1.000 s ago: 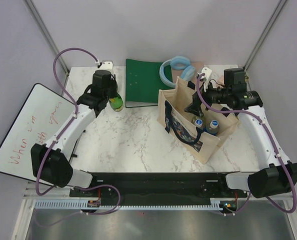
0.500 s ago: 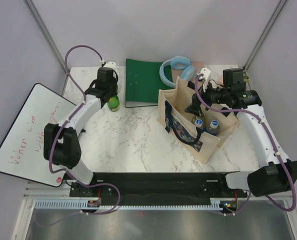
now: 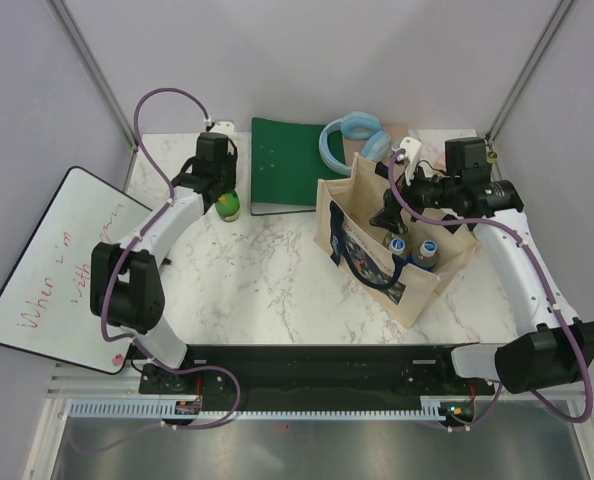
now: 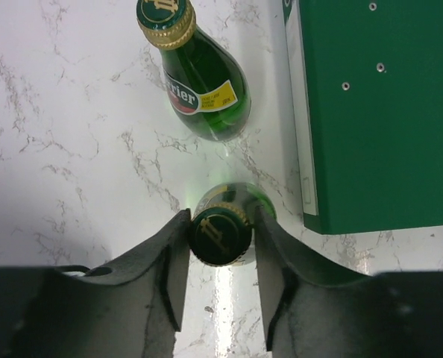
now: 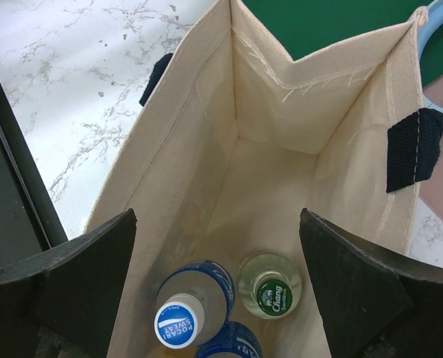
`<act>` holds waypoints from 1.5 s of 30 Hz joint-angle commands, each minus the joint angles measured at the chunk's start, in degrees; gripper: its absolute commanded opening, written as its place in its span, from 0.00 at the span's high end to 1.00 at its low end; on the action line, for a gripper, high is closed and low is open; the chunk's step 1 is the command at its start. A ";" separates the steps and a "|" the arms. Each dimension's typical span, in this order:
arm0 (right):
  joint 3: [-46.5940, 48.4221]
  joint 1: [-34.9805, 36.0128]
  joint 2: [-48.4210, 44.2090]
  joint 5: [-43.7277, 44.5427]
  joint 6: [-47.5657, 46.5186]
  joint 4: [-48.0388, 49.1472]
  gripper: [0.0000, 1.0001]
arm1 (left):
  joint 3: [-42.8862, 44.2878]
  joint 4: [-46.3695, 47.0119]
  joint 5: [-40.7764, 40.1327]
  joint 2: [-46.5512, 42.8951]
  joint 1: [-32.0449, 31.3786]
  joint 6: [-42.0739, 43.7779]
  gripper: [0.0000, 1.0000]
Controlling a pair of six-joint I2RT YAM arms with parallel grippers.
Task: Take the beverage out of the canvas bag
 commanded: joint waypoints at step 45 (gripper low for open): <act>-4.05 0.24 -14.15 10.72 -14.92 -18.65 0.67 | 10.08 -14.37 36.55 -10.94 -25.85 -50.84 0.12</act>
